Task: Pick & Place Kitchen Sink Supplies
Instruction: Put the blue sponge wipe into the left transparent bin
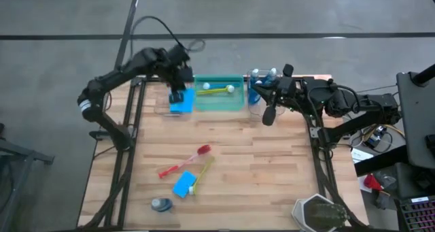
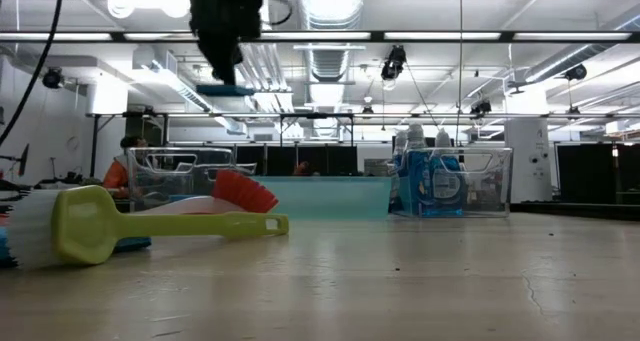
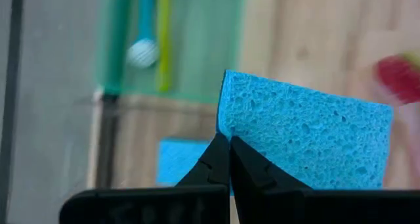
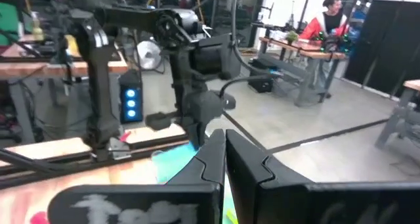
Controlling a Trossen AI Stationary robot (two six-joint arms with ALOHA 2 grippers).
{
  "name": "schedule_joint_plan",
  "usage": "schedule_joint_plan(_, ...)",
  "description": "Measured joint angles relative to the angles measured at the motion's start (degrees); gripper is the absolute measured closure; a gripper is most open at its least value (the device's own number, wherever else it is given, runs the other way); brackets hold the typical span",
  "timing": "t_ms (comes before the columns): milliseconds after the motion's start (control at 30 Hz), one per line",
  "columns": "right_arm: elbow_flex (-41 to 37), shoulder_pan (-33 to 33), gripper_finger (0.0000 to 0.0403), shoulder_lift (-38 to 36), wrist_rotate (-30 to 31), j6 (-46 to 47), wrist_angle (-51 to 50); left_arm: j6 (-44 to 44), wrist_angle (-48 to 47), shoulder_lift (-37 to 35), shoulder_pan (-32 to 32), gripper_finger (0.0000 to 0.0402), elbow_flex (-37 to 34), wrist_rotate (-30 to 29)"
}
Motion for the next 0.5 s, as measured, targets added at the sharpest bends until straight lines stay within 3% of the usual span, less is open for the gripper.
schedule_joint_plan(233,0.0,-1.01,0.0394,0.66,0.03,3.1,-0.01,7.37,2.67,0.66,14.22,0.0401,-3.7,2.32)
schedule_joint_plan(500,-0.02,-1.03,0.0394,2.83,0.01,2.86,0.28,15.8,9.96,1.72,17.94,0.0401,-12.24,3.04)
